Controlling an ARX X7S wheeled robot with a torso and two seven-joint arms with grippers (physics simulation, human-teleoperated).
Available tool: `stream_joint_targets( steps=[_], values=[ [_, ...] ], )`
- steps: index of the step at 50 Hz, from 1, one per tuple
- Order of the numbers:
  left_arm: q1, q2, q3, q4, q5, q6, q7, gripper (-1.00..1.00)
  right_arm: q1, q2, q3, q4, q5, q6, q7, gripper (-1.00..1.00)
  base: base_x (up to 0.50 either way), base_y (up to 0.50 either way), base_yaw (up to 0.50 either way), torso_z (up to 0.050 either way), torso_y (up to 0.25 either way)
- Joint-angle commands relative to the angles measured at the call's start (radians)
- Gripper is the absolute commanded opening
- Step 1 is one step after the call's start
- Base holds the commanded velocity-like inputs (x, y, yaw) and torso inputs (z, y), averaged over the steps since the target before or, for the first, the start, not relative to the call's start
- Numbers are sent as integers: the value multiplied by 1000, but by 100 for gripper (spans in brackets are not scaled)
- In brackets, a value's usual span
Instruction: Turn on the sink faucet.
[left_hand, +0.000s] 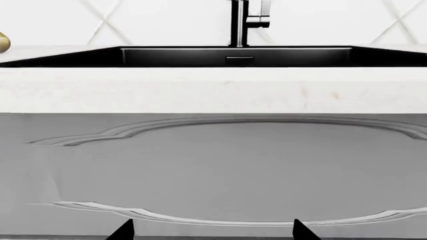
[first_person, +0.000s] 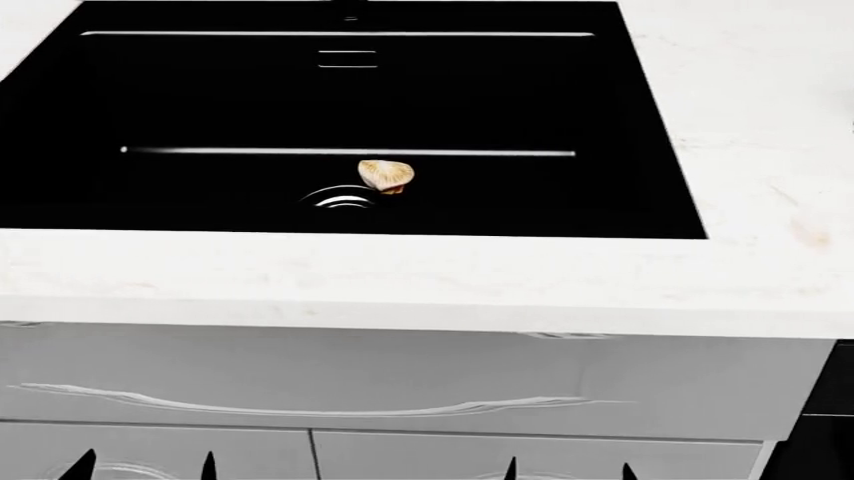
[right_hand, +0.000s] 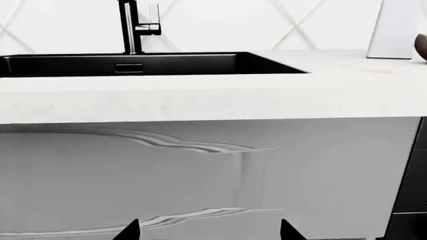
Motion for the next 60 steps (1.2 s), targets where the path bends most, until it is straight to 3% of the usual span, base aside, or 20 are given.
stream_joint_targets(
  steps=[1, 31, 60],
  values=[
    [-4, -16, 17, -4, -11, -9, -20, 100, 0, 14, -16, 1, 9, 1, 25, 100, 0, 500, 0, 0, 0],
    [-8, -42, 49, 2, -51, 6, -50, 100, 1, 43, -53, -1, 37, -3, 62, 100, 0, 61, 0, 1, 1],
    [-3, -69, 75, 4, -68, 29, -69, 100, 7, 62, -78, 2, 67, -6, 84, 100, 0, 0, 0, 50, 34]
  ],
)
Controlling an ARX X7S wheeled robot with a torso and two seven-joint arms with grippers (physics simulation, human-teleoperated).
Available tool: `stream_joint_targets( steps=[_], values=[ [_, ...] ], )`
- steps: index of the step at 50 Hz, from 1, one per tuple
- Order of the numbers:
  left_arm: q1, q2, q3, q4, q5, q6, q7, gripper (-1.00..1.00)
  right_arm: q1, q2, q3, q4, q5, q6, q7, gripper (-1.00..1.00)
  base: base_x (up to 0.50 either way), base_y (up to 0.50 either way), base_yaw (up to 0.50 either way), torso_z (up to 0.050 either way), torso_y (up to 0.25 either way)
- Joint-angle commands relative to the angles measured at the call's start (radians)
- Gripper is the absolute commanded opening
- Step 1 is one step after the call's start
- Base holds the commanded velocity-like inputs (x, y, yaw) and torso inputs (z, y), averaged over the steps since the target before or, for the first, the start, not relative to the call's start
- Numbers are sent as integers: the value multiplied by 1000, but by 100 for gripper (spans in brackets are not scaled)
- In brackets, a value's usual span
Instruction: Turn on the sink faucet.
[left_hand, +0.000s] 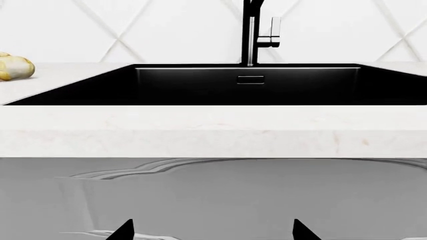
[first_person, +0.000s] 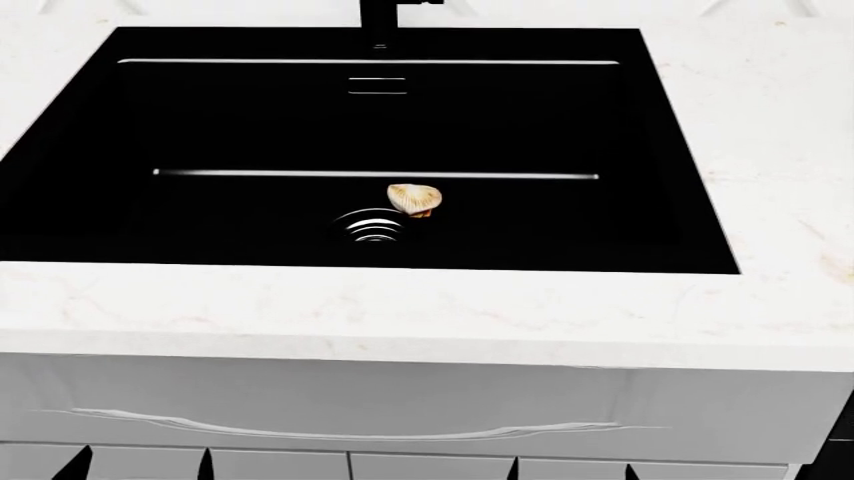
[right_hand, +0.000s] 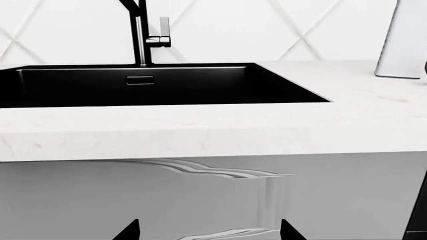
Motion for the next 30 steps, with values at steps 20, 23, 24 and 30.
stream_joint_targets(
  steps=[20, 23, 24, 30],
  values=[
    [-154, -132, -6, 169, -161, -154, -101, 100, 154, 168, 95, -146, 172, 154, 139, 100, 0, 0, 0, 36, 20],
    [-244, 85, -145, 619, 129, -604, 195, 100, 301, -34, 255, -596, 40, 604, -149, 100, 0, 0, 0, 0, 0],
    [-252, 85, -144, 675, 126, -754, 192, 100, 309, -36, 256, -634, 49, 754, -151, 100, 0, 0, 0, 0, 0],
    [-259, 79, -113, 676, 119, -803, 175, 100, 310, -25, 229, -631, 43, 760, -144, 100, 0, 0, 0, 0, 0]
  ],
)
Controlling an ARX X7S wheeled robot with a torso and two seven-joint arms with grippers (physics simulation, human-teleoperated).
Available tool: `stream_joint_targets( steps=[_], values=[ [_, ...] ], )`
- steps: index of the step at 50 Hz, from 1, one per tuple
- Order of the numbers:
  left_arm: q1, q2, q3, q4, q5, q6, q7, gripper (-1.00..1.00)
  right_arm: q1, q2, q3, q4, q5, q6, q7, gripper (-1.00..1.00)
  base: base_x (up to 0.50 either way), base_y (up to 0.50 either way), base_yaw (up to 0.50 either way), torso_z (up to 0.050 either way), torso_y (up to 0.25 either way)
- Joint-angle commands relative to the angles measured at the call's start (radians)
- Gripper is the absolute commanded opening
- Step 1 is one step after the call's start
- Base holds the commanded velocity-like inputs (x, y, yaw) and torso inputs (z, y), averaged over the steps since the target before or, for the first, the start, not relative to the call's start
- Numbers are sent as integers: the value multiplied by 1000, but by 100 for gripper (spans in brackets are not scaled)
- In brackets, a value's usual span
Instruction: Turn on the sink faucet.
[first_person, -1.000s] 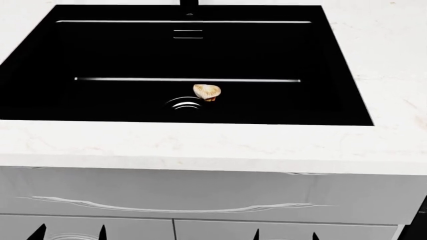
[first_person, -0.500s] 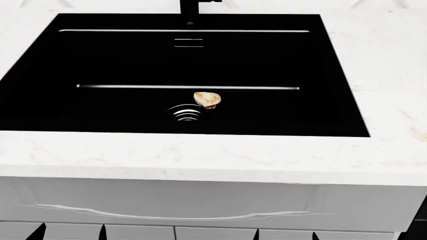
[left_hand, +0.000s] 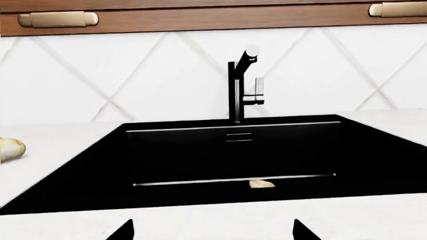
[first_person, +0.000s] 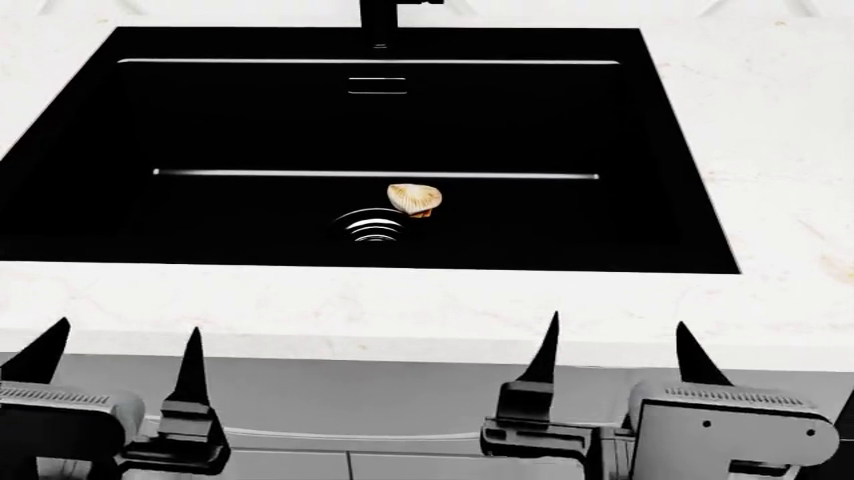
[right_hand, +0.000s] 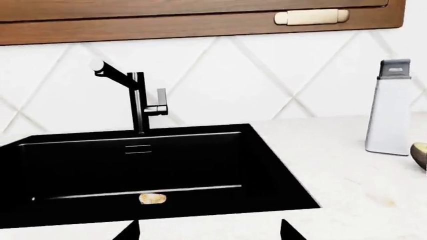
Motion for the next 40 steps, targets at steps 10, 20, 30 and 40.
stream_joint_targets(
  steps=[10, 20, 30, 40],
  values=[
    [-284, 2, -57, 257, 46, -464, 81, 100, 322, 56, 56, -235, 7, 478, -82, 100, 0, 0, 0, 0, 0],
    [-592, -62, 24, 39, 61, -501, 123, 100, 702, 137, -35, -10, 14, 619, -153, 100, 0, 0, 0, 0, 0],
    [-814, -47, 50, -353, 50, -394, 144, 100, 951, 149, -74, 408, 1, 521, -210, 100, 0, 0, 0, 0, 0],
    [-1009, -62, 77, -653, 54, -338, 177, 100, 1170, 161, -139, 714, -35, 458, -258, 100, 0, 0, 0, 0, 0]
  ],
)
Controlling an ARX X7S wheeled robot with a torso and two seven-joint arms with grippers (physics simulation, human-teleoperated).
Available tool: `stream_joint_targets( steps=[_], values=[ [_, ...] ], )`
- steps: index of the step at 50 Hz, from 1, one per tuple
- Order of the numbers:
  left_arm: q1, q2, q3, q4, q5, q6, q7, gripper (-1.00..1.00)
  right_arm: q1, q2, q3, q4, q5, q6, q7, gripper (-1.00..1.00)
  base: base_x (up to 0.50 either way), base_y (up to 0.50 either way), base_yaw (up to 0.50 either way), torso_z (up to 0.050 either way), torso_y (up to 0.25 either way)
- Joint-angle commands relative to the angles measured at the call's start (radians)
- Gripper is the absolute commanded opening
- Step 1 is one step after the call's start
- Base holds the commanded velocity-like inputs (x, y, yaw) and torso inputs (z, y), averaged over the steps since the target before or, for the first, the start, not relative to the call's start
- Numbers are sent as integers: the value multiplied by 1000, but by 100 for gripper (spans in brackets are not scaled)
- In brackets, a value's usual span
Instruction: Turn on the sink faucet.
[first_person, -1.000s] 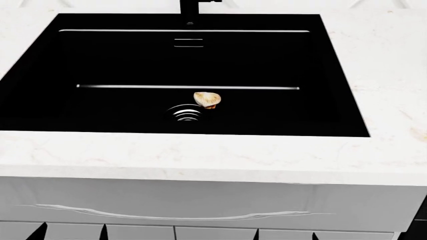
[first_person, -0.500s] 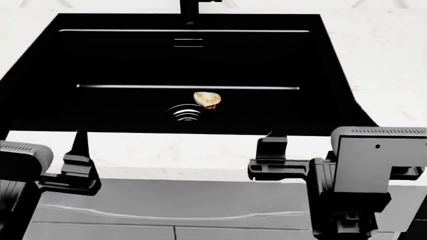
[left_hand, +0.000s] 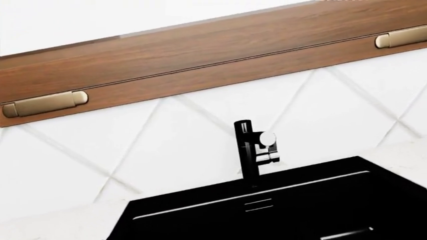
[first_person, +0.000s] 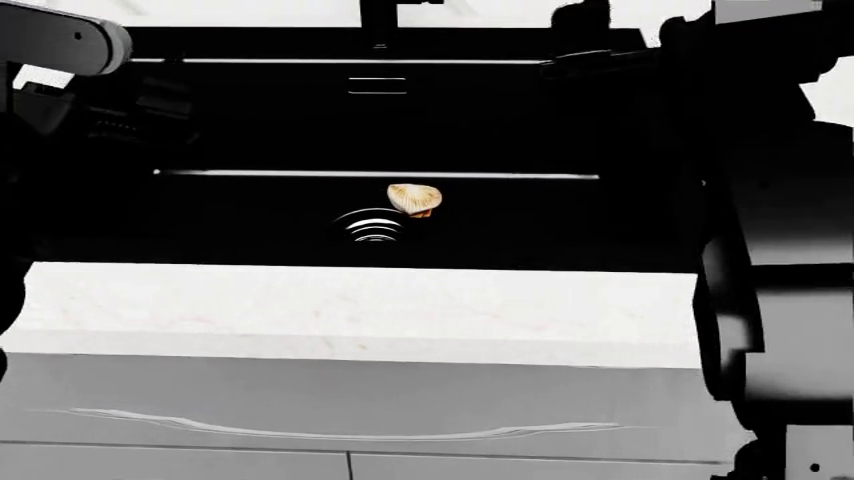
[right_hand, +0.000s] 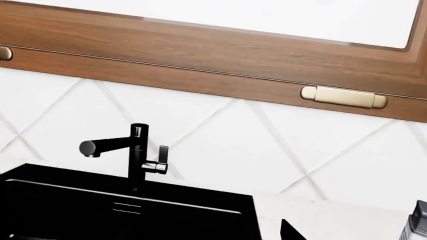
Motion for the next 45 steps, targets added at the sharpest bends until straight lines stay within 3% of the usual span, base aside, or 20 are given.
stream_joint_targets(
  steps=[1, 9, 15, 31, 45],
  values=[
    [-238, -16, 36, -357, 13, 72, 25, 100, 248, 6, -38, 313, -10, -50, -55, 100, 0, 0, 0, 0, 0],
    [-297, -26, 39, -520, 14, 142, 26, 100, 202, 23, -51, 275, 0, -16, -75, 100, 0, 0, 0, 0, 0],
    [-293, -38, 40, -532, 12, 137, 31, 100, 152, 36, -62, 223, 7, 0, -86, 100, 189, 0, 0, 0, 0],
    [-338, -27, 34, -728, 9, 248, 5, 100, 139, 34, -59, 303, 5, -54, -84, 100, 458, 0, 0, 0, 0],
    [-320, -40, 38, -755, 6, 268, 5, 100, 118, 28, -59, 296, 15, -48, -81, 100, 500, 22, 0, 0, 0]
  ],
)
